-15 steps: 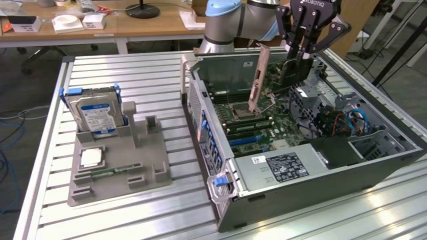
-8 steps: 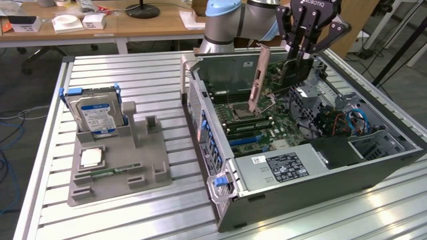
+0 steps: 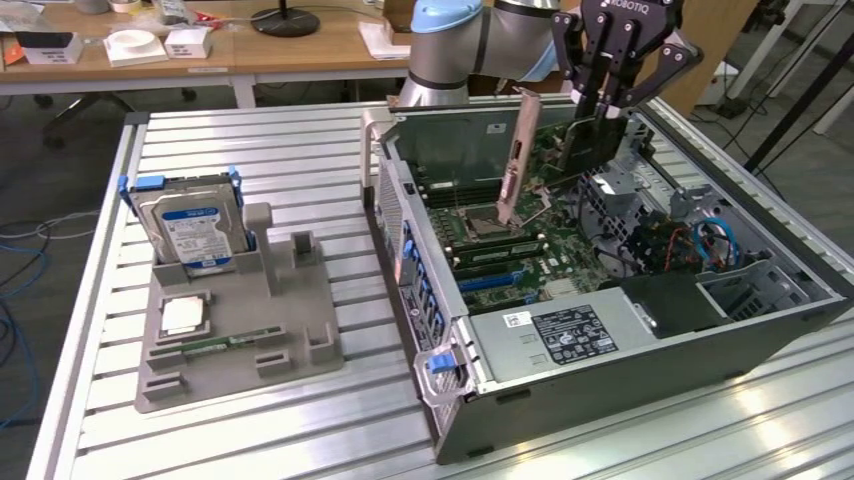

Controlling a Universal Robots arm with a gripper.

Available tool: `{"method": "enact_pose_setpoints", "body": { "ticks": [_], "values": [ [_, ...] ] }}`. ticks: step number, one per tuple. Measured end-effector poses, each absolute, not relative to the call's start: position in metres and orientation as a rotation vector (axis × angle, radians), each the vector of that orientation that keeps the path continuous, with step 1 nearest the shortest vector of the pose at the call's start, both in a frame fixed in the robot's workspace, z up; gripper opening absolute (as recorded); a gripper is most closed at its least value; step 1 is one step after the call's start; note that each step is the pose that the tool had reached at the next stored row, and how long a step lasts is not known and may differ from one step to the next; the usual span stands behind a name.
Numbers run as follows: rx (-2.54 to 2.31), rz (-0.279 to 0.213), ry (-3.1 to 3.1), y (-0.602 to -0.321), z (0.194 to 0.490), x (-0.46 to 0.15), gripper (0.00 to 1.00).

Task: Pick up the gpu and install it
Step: 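Insert the gpu into the slot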

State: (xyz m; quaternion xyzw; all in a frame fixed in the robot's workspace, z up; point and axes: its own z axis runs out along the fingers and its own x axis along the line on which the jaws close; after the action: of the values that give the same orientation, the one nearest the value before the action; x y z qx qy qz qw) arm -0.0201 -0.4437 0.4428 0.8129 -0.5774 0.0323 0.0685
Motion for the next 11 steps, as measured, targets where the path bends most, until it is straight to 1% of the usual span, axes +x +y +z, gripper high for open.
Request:
{"method": "enact_pose_setpoints", "body": {
  "ticks": [11],
  "values": [
    [2.329,0.084,-1.891,-0.4437,0.4419,-0.0200,0.26]
  ]
}}
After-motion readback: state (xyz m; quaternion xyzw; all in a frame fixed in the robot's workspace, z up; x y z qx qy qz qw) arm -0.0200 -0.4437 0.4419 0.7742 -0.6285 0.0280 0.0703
